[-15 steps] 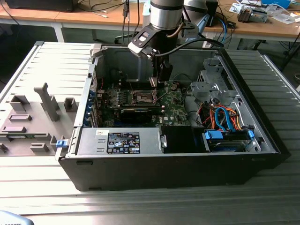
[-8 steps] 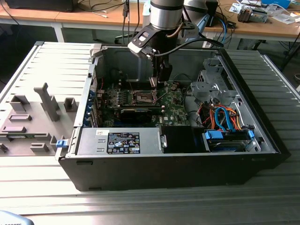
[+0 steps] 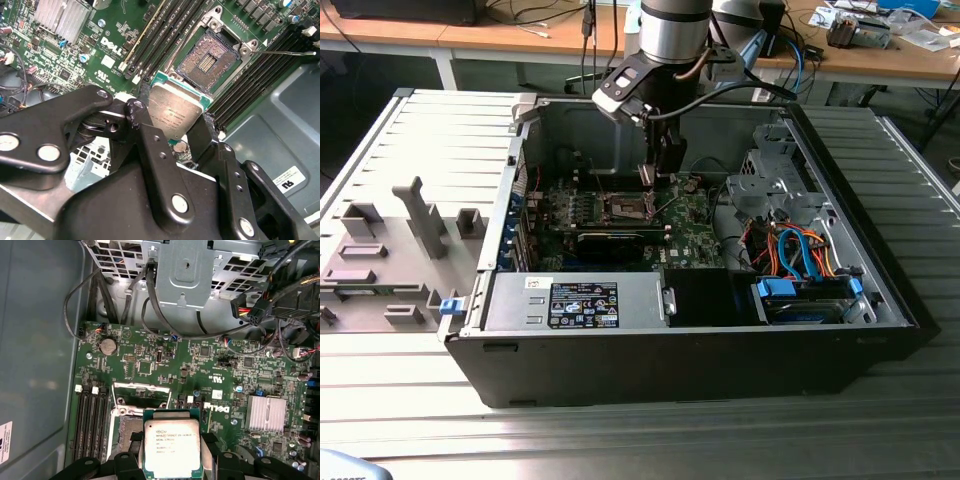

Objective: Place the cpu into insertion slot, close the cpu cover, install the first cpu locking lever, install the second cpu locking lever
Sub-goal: 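Place the cpu into insertion slot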

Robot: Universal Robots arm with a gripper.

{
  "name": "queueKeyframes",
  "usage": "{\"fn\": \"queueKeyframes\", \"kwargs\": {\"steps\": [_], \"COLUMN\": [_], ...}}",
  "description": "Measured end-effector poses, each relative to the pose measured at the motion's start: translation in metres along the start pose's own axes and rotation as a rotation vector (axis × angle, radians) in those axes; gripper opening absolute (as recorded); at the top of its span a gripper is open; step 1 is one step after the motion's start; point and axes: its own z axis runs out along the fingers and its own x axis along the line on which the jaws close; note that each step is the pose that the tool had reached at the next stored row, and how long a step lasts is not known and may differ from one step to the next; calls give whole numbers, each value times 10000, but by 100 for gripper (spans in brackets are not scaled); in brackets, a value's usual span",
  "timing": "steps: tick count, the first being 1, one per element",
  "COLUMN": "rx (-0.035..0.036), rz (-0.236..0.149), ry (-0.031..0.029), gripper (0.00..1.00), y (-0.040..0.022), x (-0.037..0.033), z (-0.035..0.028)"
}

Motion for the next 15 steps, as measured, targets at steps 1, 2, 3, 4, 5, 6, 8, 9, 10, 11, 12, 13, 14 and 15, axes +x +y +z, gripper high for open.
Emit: {"fn": "queueKeyframes", "kwargs": {"steps": [1,2,3,4,5,6,8,9,10,11,12,13,14,15], "rx": [1,1,2,2,3,4,5,6,6,6,8,8,9,10], "rz": [15,38,53,72,92,109,147,176,191,207,235,250,266,292], "ry": [0,-1,-1,-1,-1,-2,-2,-2,-2,-2,-2,-2,-2,-2], "gripper": [54,54,54,54,54,54,54,54,54,54,54,54,54,54], "y": [0,0,0,0,0,0,0,0,0,0,0,0,0,0], "x": [0,0,0,0,0,0,0,0,0,0,0,0,0,0], "z": [0,0,0,0,0,0,0,0,0,0,0,0,0,0]}}
